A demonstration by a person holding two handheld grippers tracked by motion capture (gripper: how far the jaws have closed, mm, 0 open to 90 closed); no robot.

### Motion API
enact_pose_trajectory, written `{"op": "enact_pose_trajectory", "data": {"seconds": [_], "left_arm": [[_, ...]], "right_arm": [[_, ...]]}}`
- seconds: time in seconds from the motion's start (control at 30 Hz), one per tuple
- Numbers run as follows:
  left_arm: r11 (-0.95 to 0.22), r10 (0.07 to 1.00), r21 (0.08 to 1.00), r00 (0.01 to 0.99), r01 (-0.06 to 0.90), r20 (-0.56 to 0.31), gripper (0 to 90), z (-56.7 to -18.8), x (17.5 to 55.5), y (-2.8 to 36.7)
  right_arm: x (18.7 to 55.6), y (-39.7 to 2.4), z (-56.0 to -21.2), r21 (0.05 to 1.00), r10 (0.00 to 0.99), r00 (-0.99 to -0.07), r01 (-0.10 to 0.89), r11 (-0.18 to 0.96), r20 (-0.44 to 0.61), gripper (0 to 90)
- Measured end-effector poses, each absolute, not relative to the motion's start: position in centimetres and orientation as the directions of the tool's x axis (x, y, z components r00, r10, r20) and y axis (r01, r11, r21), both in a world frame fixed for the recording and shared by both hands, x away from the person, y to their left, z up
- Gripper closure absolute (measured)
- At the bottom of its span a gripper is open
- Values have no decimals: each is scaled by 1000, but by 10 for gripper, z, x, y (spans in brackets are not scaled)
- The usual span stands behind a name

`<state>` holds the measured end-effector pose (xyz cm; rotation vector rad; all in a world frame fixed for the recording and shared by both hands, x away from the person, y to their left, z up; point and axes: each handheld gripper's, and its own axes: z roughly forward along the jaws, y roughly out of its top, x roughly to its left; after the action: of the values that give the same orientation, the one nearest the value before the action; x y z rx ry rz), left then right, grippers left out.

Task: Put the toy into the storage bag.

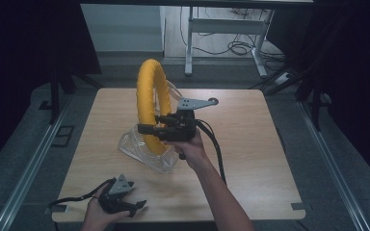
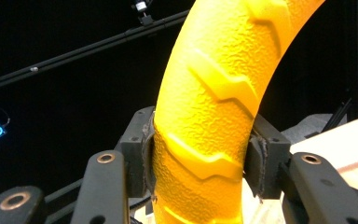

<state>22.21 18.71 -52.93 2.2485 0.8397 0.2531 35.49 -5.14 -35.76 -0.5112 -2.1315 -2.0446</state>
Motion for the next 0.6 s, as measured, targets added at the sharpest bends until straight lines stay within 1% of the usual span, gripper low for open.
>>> {"op": "enact_pose_trajectory", "data": {"seconds": [0.6], "left_arm": [[-545, 631, 679, 774, 492, -55, 183, -529, 223, 187]], "right_arm": [[367, -53, -393, 912, 169, -903, 408, 44, 396, 500]]}}
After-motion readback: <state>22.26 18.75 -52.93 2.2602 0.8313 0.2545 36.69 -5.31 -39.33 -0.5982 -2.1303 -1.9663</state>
